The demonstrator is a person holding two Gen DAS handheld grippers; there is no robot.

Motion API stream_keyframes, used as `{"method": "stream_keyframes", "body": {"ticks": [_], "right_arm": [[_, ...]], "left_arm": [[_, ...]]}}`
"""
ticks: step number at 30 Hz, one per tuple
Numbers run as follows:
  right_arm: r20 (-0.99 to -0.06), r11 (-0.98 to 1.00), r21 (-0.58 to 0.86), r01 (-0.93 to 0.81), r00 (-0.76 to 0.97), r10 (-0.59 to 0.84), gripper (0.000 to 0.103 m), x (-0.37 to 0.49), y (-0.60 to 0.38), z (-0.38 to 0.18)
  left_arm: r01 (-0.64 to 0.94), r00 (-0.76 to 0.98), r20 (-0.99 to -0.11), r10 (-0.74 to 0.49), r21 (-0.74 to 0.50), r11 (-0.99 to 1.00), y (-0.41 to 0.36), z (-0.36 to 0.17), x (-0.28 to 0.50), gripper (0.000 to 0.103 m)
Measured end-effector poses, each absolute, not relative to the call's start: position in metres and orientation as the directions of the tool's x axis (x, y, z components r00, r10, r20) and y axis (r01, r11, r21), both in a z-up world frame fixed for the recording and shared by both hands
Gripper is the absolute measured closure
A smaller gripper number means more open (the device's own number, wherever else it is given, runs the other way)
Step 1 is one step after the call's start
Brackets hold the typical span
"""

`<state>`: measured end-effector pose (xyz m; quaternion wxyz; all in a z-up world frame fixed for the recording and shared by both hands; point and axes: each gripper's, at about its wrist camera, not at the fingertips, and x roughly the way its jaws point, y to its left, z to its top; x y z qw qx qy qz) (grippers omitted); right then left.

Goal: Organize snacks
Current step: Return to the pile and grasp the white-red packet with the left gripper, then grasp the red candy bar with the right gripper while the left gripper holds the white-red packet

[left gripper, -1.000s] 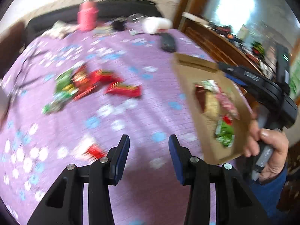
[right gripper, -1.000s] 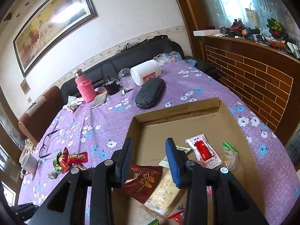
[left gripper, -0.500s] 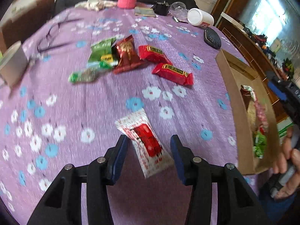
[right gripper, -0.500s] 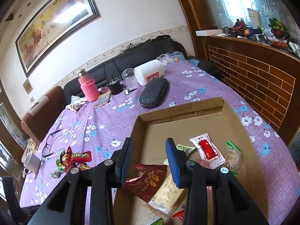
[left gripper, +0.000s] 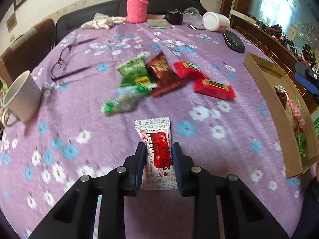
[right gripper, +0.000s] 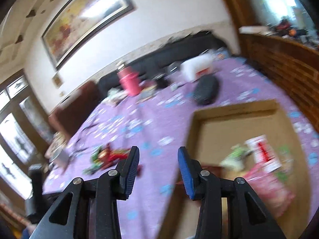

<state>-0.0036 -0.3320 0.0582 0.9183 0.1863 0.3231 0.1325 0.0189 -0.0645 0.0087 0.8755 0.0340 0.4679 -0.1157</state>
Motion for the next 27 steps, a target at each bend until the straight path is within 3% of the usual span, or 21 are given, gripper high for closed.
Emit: {"method": "stream_keyframes", "body": {"ticks": [4, 13, 17, 21, 27], "right_arm": [[-0.628, 0.846, 0.510, -0.153, 0.605, 0.489, 0.059, 0.018, -0.294, 0.045], [-0.771, 0.908, 0.418, 0.000, 0.529, 0.355, 0.059, 0.101, -0.260, 0.006], [-0.781, 0.888, 0.456, 0.050, 0.502, 0.373, 0.059, 0.104, -0.263, -0.007], [-0.751, 0.866, 0.500, -0.024, 0.485, 0.448, 0.058, 0.083, -0.249, 0.002], [-0.778, 0.932, 0.343, -0.117, 0.521, 0.352, 0.056, 0.081, -0.219, 0.004]], "left_arm": [[0.225, 0.561, -0.805, -0.195, -0.079, 0.971, -0.056, 0.008, 0.020, 0.077], [0.215, 0.563, -0.796, -0.221, -0.117, 0.970, -0.051, 0.008, 0.021, 0.077], [0.215, 0.563, -0.796, -0.222, -0.119, 0.969, -0.050, 0.007, 0.021, 0.077], [0.206, 0.556, -0.797, -0.236, -0.143, 0.968, -0.049, 0.008, 0.021, 0.077], [0.207, 0.556, -0.796, -0.238, -0.145, 0.968, -0.048, 0.008, 0.022, 0.077]]}}
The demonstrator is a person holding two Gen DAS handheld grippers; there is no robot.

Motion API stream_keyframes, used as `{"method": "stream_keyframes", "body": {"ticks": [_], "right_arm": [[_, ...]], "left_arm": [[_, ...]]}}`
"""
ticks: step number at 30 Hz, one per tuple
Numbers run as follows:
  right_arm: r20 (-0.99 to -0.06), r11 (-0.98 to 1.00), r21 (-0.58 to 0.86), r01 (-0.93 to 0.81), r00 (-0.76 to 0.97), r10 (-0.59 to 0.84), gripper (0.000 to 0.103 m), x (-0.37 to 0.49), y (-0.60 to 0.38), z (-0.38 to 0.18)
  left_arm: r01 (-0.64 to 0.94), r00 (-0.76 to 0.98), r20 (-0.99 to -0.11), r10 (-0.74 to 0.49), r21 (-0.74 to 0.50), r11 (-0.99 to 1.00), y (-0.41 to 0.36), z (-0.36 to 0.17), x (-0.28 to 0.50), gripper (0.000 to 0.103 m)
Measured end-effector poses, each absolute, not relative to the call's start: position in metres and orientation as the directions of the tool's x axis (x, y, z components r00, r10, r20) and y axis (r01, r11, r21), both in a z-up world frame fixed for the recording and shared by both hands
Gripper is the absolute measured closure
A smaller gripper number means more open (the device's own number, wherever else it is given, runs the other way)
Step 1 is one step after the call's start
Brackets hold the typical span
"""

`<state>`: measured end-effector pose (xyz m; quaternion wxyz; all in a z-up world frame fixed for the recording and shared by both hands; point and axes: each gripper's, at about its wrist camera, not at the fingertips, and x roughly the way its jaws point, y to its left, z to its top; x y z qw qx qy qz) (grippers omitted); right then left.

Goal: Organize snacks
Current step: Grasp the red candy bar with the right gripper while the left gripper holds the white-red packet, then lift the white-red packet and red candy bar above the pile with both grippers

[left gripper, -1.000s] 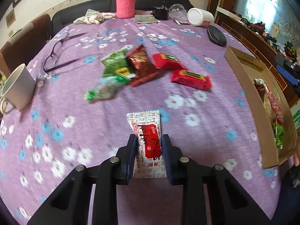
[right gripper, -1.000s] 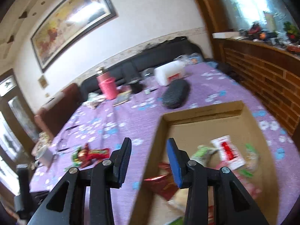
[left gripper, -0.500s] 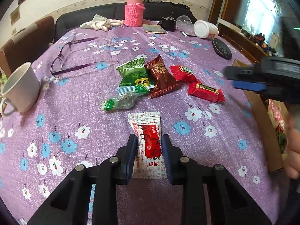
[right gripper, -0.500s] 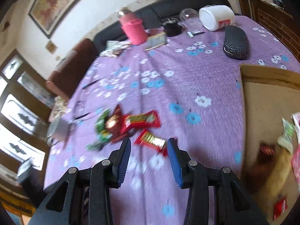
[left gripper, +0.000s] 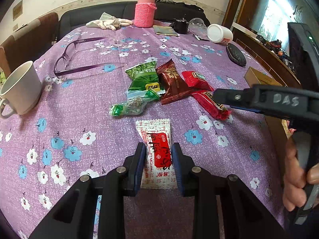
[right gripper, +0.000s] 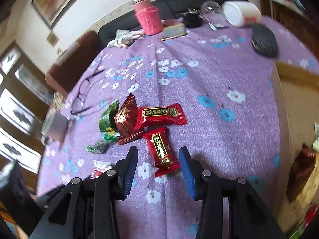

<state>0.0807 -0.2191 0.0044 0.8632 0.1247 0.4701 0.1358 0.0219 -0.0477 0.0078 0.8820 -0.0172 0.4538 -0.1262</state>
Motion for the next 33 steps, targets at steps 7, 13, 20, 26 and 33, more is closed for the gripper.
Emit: {"method": "stream_keyframes", "body": {"ticks": [7, 13, 20, 26, 33], "right_arm": [[-0.793, 0.958, 0.231, -0.172, 0.537, 0.287, 0.057, 0.081, -0.207, -0.010], [-0.774, 0.944, 0.283, -0.167, 0.542, 0.328, 0.082, 0.063, -0.213, -0.002], [-0.738, 0.928, 0.329, -0.174, 0.566, 0.368, 0.082, 0.031, -0.216, -0.008], [-0.706, 0.920, 0.345, -0.186, 0.594, 0.385, 0.082, 0.029, -0.221, -0.002], [-0.699, 0.918, 0.345, -0.196, 0.599, 0.391, 0.082, 0.029, -0.219, -0.001]], "left_arm": [[0.207, 0.566, -0.794, -0.224, -0.126, 0.970, -0.052, 0.008, 0.021, 0.076], [0.202, 0.566, -0.791, -0.233, -0.140, 0.969, -0.049, 0.008, 0.022, 0.077], [0.209, 0.567, -0.780, -0.265, -0.174, 0.962, -0.047, 0.010, 0.021, 0.077], [0.222, 0.608, -0.745, -0.276, -0.174, 0.959, -0.048, 0.019, 0.017, 0.077], [0.223, 0.635, -0.724, -0.269, -0.162, 0.961, -0.049, 0.024, 0.016, 0.077]]}}
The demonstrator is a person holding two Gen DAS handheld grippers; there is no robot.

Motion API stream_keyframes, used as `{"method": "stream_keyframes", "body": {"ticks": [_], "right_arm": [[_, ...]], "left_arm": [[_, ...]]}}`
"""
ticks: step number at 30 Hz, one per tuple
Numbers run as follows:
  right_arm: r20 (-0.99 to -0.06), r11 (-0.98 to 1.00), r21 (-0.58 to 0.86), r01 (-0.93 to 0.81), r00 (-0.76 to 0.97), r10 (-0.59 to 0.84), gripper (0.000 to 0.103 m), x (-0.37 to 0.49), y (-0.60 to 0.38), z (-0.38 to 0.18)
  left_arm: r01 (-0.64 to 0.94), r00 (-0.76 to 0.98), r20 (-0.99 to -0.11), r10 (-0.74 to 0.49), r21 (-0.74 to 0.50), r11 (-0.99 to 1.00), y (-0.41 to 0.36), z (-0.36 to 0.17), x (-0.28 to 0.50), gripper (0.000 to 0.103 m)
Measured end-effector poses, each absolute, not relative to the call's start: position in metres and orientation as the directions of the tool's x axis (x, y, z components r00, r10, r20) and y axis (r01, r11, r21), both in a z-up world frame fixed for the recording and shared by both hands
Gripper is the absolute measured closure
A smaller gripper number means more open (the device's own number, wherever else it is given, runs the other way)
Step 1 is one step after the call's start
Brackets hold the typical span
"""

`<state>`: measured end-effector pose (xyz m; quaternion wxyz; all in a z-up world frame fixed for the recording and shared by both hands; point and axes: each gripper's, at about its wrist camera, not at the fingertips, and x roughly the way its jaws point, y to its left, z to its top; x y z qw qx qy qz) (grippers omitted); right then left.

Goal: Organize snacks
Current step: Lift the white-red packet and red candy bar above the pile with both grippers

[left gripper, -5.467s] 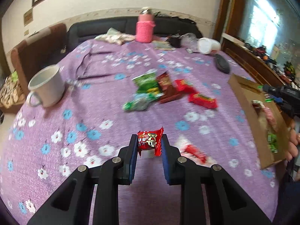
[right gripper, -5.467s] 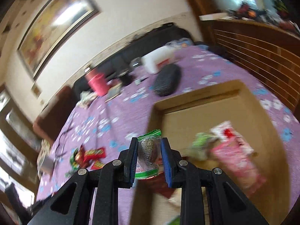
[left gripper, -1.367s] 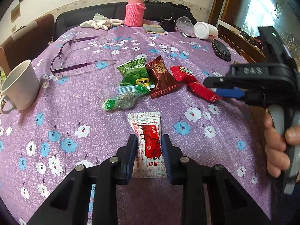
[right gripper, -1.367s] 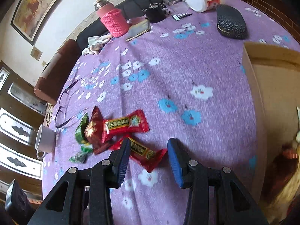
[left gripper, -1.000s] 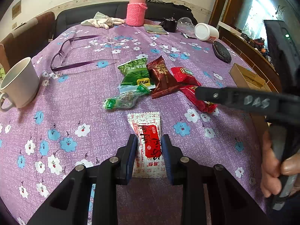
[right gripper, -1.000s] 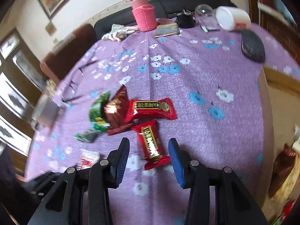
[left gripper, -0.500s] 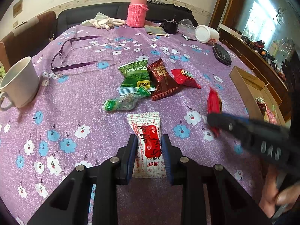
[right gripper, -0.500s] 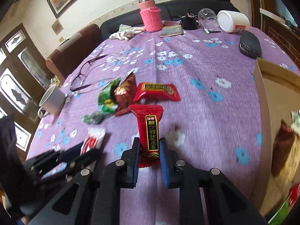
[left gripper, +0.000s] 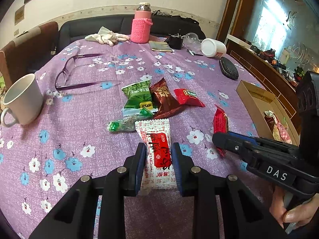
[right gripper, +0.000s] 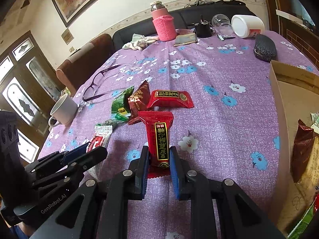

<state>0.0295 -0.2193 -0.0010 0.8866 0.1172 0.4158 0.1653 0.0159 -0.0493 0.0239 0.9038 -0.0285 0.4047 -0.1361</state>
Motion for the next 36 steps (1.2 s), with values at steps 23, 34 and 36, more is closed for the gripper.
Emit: {"method": "stream_keyframes", "body": {"ticks": [23, 34, 36], "right_arm": [[-0.670, 0.950, 0.227, -0.213, 0.674, 0.311, 0.082, 0.019, -0.209, 0.009], [-0.672, 0.951, 0.222, -0.213, 0.673, 0.308, 0.082, 0.018, -0.209, 0.009], [-0.670, 0.952, 0.219, -0.214, 0.676, 0.306, 0.082, 0.018, -0.209, 0.009]], "left_arm": [[0.160, 0.743, -0.655, -0.133, -0.019, 0.987, -0.053, 0.035, 0.008, 0.077], [0.148, 0.757, -0.644, -0.108, 0.008, 0.989, -0.055, 0.036, 0.007, 0.077], [0.146, 0.762, -0.639, -0.103, 0.014, 0.989, -0.055, 0.036, 0.007, 0.077]]}}
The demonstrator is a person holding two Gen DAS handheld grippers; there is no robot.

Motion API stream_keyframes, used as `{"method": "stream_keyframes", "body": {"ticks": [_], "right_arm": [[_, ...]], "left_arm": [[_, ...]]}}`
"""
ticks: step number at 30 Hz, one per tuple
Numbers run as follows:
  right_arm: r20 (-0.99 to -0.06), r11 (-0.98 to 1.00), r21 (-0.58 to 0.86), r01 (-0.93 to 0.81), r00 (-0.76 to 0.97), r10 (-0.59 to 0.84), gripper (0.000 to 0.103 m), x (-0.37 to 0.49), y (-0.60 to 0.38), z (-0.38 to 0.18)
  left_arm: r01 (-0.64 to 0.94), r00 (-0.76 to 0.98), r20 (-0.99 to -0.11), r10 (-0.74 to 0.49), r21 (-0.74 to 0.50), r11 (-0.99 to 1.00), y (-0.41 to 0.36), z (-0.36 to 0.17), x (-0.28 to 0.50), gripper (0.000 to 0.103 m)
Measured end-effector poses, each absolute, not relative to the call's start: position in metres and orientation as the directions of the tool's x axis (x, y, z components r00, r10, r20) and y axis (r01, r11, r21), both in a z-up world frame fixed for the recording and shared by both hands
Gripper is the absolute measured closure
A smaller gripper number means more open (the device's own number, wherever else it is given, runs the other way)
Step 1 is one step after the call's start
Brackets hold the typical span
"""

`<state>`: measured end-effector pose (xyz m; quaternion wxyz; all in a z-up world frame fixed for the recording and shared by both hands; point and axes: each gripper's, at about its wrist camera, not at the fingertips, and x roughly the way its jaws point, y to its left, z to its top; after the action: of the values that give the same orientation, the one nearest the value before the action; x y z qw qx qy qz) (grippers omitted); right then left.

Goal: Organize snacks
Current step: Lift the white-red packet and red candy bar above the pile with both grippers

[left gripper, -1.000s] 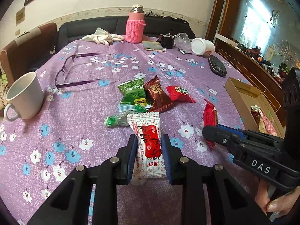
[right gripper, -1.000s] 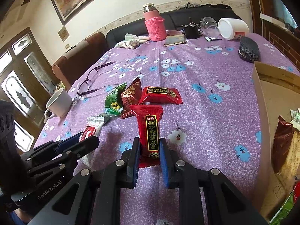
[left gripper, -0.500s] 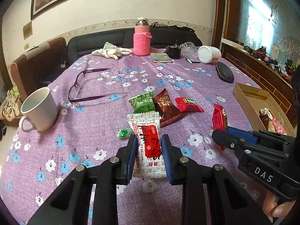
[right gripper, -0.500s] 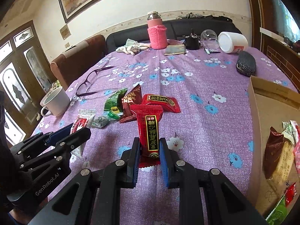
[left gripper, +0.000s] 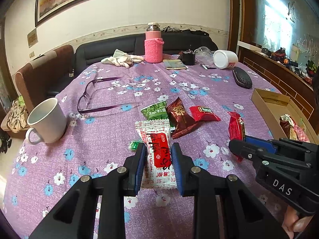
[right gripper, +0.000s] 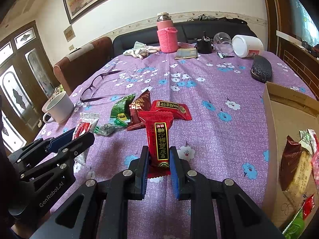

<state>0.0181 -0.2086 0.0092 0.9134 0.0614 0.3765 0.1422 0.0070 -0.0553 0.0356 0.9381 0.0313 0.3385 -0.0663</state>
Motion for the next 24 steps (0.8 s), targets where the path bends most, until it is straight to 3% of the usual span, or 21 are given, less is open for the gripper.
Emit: {"method": "stream_keyframes", "body": {"ticks": [24], "right_arm": [[-0.670, 0.959, 0.215, -0.183, 0.687, 0.282, 0.082, 0.0191, -0.2136, 0.0085]], "left_arm": [[0.146, 0.769, -0.632, -0.101, 0.020, 0.989, -0.0557, 0.0374, 0.0047, 0.077]]}}
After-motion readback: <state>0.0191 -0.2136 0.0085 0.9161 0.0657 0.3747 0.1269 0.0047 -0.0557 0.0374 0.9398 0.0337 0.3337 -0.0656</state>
